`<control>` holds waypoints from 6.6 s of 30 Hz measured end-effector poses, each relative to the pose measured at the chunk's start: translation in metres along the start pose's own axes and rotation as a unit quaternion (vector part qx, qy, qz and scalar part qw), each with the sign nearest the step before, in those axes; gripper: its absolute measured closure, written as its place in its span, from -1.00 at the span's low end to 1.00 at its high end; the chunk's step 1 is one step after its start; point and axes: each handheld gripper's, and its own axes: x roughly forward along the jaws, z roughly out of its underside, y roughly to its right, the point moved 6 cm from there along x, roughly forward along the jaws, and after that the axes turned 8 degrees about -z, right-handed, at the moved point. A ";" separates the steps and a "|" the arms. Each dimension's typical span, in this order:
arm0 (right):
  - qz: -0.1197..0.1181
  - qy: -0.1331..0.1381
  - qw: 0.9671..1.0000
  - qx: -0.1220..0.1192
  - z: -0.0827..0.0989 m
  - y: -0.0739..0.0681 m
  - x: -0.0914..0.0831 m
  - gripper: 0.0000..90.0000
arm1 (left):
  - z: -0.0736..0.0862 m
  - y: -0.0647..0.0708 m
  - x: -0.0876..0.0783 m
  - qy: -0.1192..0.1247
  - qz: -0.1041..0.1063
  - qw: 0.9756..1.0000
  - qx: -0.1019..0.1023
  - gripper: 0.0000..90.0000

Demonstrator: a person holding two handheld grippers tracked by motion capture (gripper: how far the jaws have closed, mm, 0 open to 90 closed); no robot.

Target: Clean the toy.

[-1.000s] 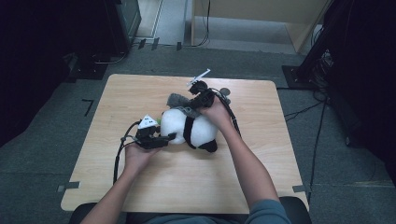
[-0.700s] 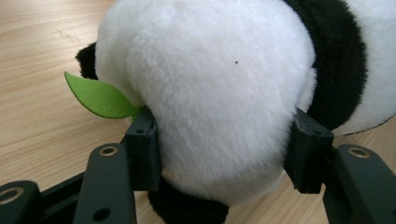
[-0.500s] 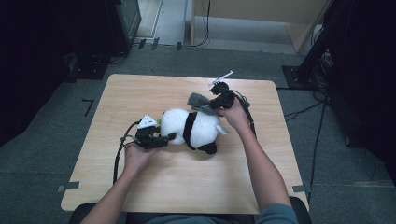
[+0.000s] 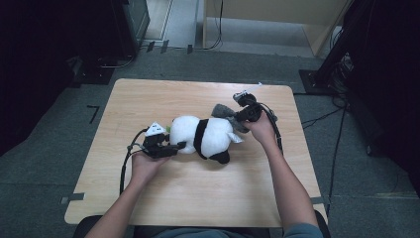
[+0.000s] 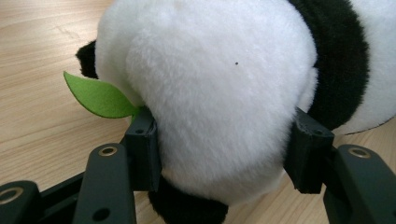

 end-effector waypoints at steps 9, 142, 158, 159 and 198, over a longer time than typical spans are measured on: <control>0.009 0.040 0.999 -0.009 -0.019 -0.010 -0.020 0.71 | 0.000 0.001 0.000 0.001 -0.001 1.000 -0.002 -0.12; -0.004 0.084 0.996 -0.038 -0.002 -0.071 -0.048 0.67 | 0.002 0.003 -0.001 0.011 -0.001 1.000 0.002 -0.22; -0.040 0.107 0.991 -0.065 -0.019 -0.106 -0.048 0.67 | 0.001 0.005 -0.002 0.018 -0.003 1.000 0.000 -0.24; -0.043 0.107 0.991 -0.068 -0.022 -0.110 -0.045 0.67 | 0.001 0.005 -0.002 0.018 -0.003 1.000 0.000 -0.24; -0.032 0.069 0.993 -0.095 -0.013 -0.134 -0.008 0.65 | 0.000 0.007 -0.002 0.003 -0.003 1.000 -0.008 -0.24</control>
